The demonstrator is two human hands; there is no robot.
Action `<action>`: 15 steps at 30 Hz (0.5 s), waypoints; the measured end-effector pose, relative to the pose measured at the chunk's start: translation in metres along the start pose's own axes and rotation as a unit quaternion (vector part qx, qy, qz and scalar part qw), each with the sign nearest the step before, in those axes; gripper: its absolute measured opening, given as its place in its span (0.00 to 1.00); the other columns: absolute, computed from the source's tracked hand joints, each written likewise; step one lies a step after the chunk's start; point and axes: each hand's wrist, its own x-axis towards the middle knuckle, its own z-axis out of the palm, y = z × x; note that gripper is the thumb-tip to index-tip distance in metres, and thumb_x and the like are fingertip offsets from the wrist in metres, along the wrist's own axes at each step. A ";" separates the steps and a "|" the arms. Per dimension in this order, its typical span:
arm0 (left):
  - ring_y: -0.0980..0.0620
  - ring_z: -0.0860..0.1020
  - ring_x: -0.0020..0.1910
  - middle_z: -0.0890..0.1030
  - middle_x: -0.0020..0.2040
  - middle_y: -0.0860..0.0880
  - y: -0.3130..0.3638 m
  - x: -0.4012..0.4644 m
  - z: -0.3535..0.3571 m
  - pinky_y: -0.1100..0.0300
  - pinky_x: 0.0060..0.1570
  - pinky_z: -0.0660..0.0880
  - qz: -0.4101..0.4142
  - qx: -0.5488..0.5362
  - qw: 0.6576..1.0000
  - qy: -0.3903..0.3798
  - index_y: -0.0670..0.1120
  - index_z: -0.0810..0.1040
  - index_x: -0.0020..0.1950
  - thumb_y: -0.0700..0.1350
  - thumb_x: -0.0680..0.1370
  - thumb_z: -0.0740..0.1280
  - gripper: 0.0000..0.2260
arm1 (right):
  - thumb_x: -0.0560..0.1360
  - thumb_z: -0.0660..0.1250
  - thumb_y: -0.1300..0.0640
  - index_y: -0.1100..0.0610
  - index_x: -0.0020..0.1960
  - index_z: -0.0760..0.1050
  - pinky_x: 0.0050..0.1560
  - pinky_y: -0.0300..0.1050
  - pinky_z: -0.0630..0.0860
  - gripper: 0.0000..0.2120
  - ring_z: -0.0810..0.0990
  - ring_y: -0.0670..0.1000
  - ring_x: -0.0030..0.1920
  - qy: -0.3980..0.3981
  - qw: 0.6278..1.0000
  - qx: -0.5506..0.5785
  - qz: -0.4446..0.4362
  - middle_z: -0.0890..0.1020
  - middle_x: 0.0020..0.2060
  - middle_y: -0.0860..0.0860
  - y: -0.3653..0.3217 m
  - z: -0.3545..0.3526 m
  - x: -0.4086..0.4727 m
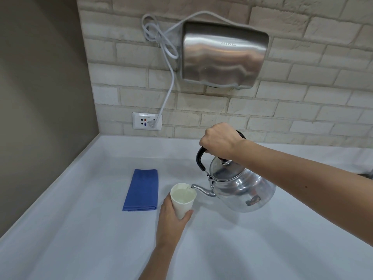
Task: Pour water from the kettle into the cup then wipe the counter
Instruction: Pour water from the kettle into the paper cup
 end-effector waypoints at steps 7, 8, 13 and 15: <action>0.49 0.72 0.60 0.75 0.61 0.50 0.000 0.001 0.000 0.55 0.58 0.73 -0.001 -0.003 1.000 -0.001 0.49 0.64 0.67 0.52 0.66 0.75 0.33 | 0.78 0.60 0.61 0.56 0.36 0.68 0.24 0.38 0.54 0.11 0.69 0.56 0.34 -0.002 1.000 -0.001 0.001 0.72 0.32 0.53 -0.001 0.000 0.001; 0.49 0.72 0.60 0.75 0.61 0.49 0.000 0.001 0.000 0.55 0.58 0.73 -0.001 -0.002 1.000 -0.001 0.49 0.64 0.67 0.52 0.66 0.75 0.33 | 0.78 0.60 0.61 0.56 0.37 0.68 0.24 0.39 0.54 0.11 0.70 0.56 0.34 -0.001 1.000 -0.001 0.001 0.75 0.34 0.54 -0.001 0.001 0.001; 0.50 0.72 0.59 0.75 0.61 0.50 0.000 0.001 0.000 0.56 0.56 0.73 -0.003 0.002 1.000 -0.001 0.49 0.64 0.66 0.53 0.66 0.75 0.33 | 0.77 0.60 0.62 0.56 0.37 0.69 0.25 0.39 0.55 0.11 0.70 0.56 0.34 -0.007 1.000 -0.009 -0.002 0.82 0.39 0.54 -0.001 0.001 0.002; 0.50 0.72 0.59 0.75 0.61 0.50 0.000 0.001 0.000 0.56 0.56 0.73 -0.003 0.001 1.000 -0.002 0.49 0.64 0.66 0.53 0.66 0.75 0.33 | 0.77 0.60 0.63 0.56 0.37 0.70 0.25 0.39 0.55 0.10 0.69 0.55 0.34 -0.011 1.000 -0.008 -0.002 0.82 0.39 0.55 -0.001 0.001 0.003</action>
